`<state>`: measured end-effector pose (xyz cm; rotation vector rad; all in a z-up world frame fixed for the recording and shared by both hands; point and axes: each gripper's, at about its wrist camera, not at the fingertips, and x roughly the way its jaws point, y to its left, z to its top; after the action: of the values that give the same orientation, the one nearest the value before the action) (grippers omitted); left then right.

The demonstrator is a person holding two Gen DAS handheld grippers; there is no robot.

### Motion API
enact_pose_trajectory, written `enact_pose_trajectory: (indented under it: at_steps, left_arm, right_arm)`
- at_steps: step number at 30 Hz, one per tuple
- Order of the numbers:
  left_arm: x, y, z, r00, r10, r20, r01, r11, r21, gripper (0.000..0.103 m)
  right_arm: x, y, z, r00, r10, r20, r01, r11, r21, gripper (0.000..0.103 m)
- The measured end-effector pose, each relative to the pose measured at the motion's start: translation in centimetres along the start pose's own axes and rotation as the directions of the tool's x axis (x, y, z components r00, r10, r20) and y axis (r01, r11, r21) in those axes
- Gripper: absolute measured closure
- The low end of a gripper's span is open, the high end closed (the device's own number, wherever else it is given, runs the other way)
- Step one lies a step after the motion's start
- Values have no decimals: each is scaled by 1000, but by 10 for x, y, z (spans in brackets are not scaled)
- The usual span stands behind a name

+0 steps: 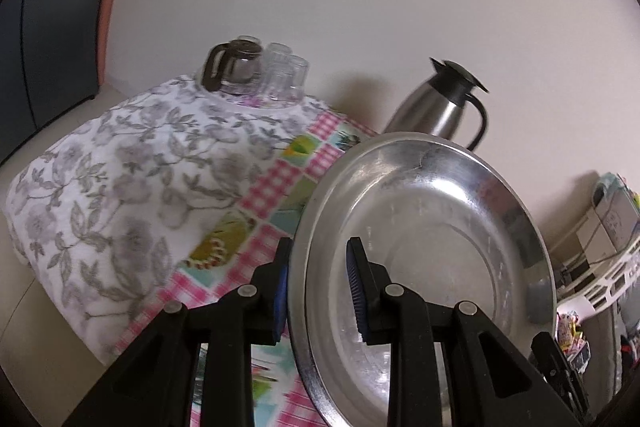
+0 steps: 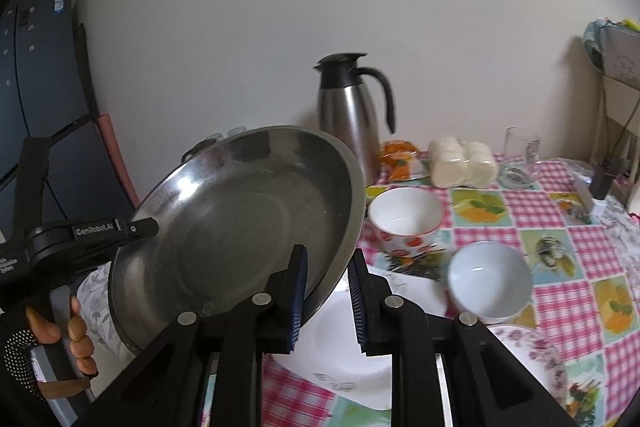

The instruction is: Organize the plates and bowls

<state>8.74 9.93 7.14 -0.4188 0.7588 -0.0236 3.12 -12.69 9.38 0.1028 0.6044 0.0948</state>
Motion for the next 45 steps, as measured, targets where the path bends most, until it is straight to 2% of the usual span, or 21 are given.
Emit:
enact_pose_trajectory:
  at_steps: [9,20,28,33,42,45]
  left_arm:
    - [0,-53,-16,998,-54,-10,55,996,67,77]
    - [12,-91,-38,996,-60,-60,68,989,131,77]
    - [28,-93,-49,993,-41,-114,57,989,137,77]
    - [44,-85,-55,987,9,-160,12,991,131,77]
    - [72,-69,-64,963,106,-249,-76,989,126,77]
    - [78,-64,-65,955,118,-272,-89,989,114,77]
  right_arm:
    - [-30,-49,-2,998,-45,38,43,997,68,81]
    - [-51,-93,-9,996,-77,37,71,989,133,78]
    - [-47,-107,-15,997,-82,11,79,985,156,78]
    - [-27,-109,-23,996,-80,-50,87,984,158,78]
    - [9,-109,-43,986,-53,-159,79,983,164,78]
    - [16,-106,-47,981,-56,-185,85,985,151,78]
